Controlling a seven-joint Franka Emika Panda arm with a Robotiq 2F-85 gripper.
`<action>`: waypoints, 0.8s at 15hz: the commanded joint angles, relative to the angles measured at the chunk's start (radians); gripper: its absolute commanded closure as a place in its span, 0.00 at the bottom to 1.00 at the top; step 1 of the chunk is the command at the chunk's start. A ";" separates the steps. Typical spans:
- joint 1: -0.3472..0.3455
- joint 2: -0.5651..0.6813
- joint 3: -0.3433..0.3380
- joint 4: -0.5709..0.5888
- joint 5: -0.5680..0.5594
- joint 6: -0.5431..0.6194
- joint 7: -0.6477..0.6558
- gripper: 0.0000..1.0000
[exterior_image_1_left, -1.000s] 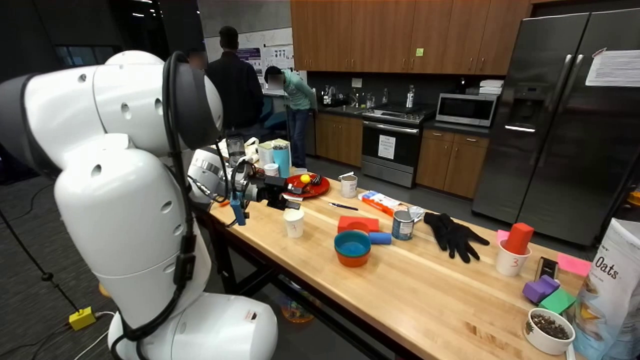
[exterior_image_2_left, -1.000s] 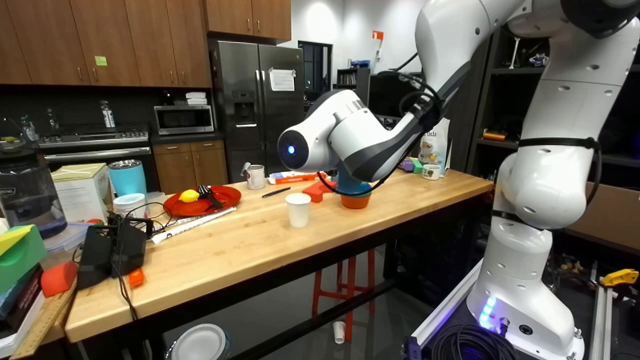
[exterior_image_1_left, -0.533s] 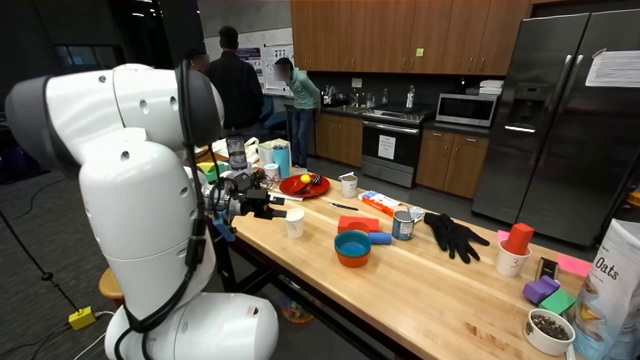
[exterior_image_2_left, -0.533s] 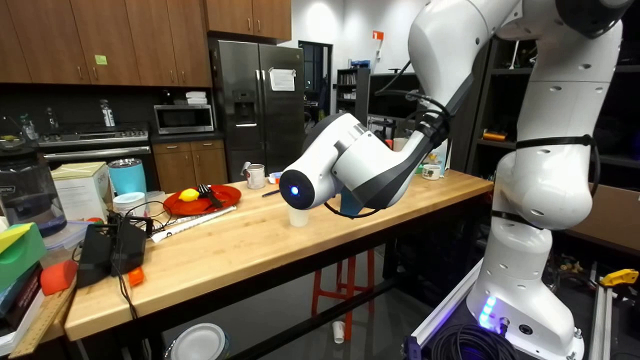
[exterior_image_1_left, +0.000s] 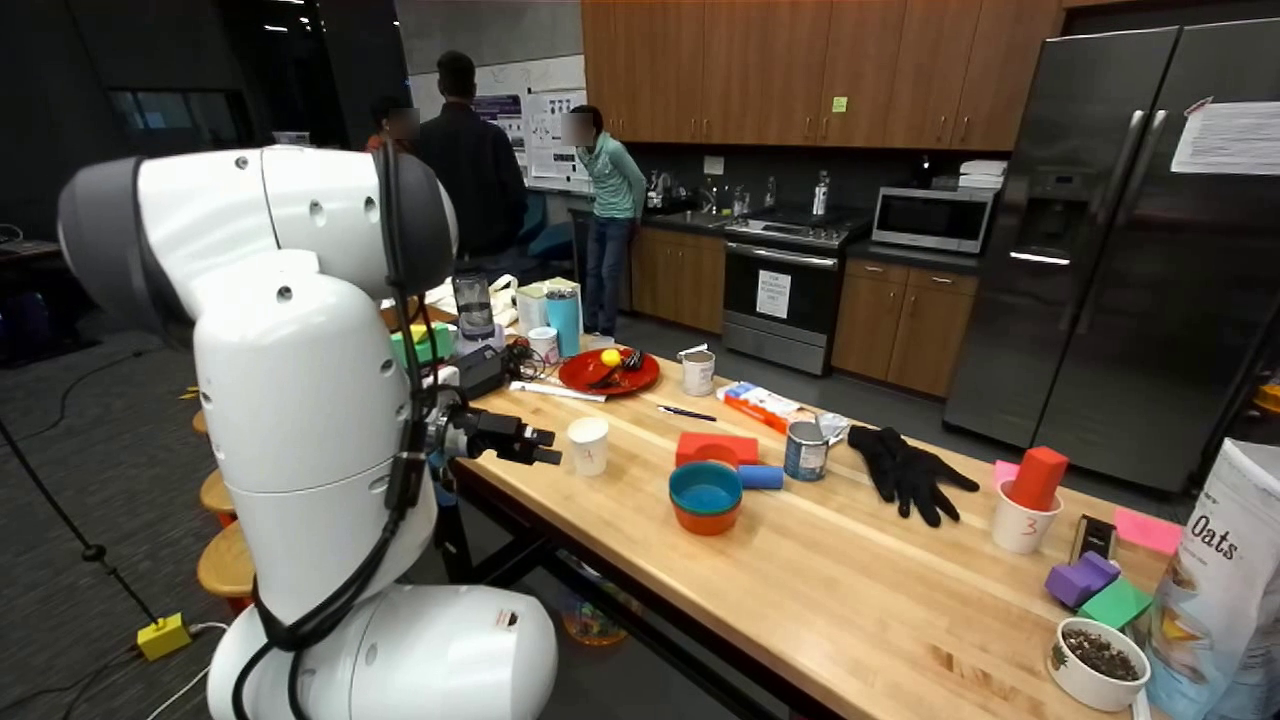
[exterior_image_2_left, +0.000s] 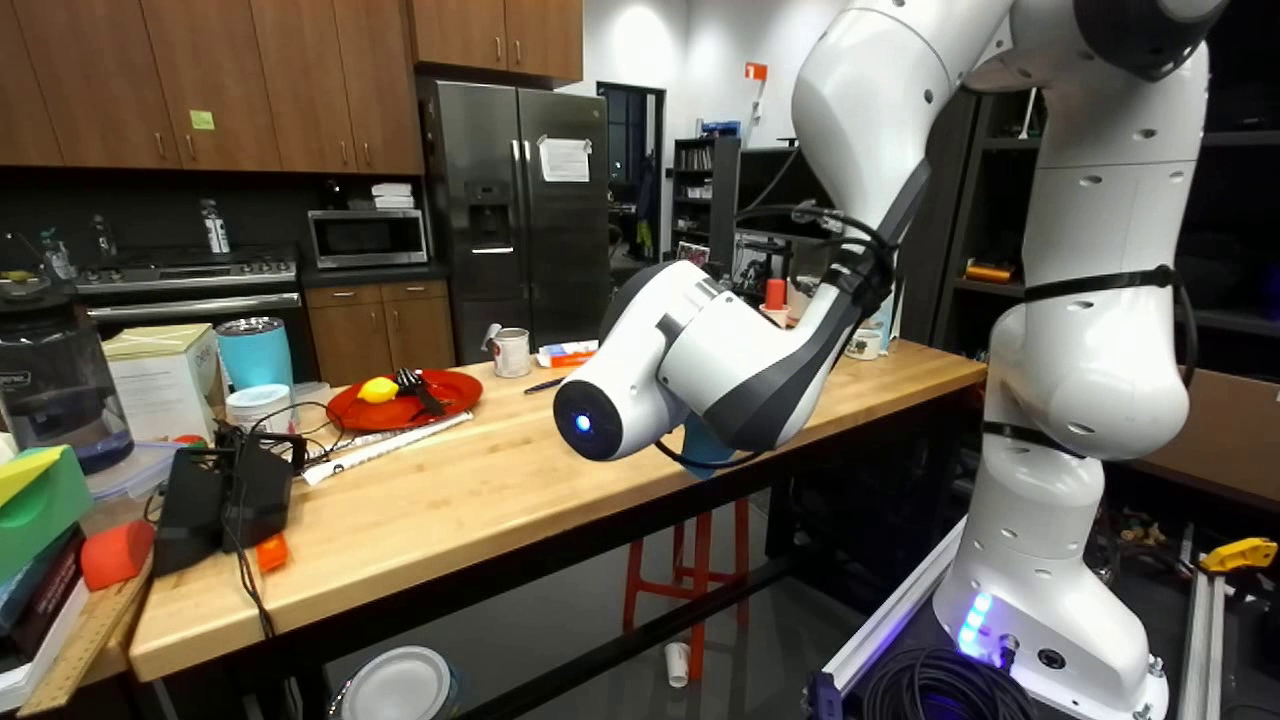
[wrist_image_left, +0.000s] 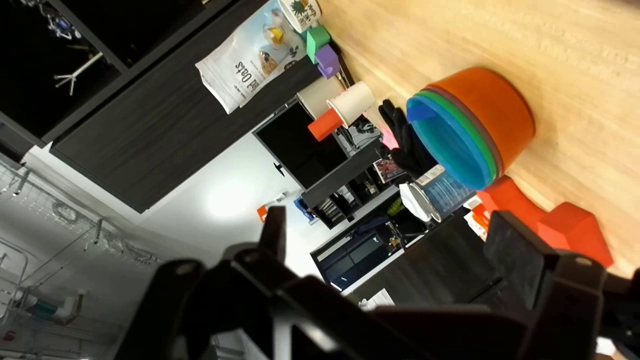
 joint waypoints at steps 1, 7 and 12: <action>0.010 0.031 -0.001 0.026 0.063 0.008 0.067 0.00; 0.021 0.058 -0.001 0.063 0.127 -0.007 0.098 0.00; 0.019 0.056 -0.006 0.061 0.123 0.003 0.085 0.00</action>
